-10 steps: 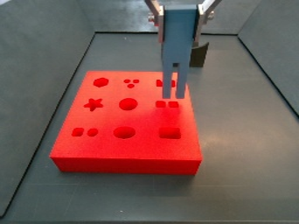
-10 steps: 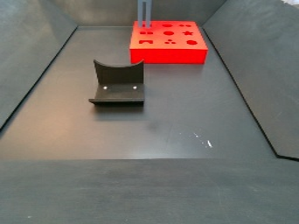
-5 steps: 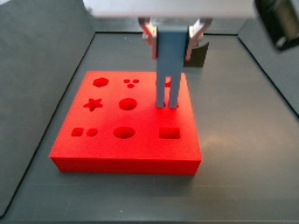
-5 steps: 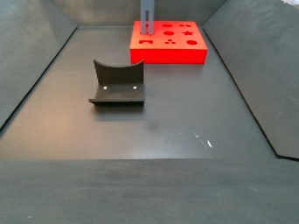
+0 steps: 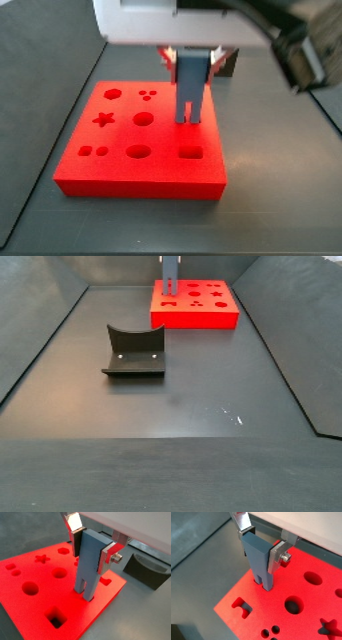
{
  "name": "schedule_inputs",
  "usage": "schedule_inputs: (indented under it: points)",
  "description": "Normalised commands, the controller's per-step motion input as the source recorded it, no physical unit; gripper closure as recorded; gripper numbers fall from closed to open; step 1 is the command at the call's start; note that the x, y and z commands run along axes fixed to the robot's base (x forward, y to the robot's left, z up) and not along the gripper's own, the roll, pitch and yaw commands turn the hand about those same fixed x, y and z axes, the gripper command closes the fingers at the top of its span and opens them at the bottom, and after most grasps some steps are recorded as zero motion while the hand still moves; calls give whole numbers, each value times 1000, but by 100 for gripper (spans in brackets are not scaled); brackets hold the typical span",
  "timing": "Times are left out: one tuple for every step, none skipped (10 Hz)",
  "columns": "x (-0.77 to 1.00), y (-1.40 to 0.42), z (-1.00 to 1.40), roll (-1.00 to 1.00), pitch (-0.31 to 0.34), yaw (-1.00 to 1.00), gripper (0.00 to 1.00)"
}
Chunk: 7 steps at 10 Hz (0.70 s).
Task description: Insert the double-square object.
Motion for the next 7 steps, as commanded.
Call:
schedule_inputs:
  points:
    - [11, -66, -1000, 24, 39, 0, 100]
    - [83, -146, -1000, 0, 93, 0, 100]
    - [91, -157, -971, 0, 119, 0, 100]
    - [177, -83, -911, -4, 147, 0, 100]
    - [0, 0, -46, -106, 0, 0, 100]
    - [-31, -9, 0, 13, -14, 0, 100]
    - [0, 0, 0, 10, 0, 0, 100]
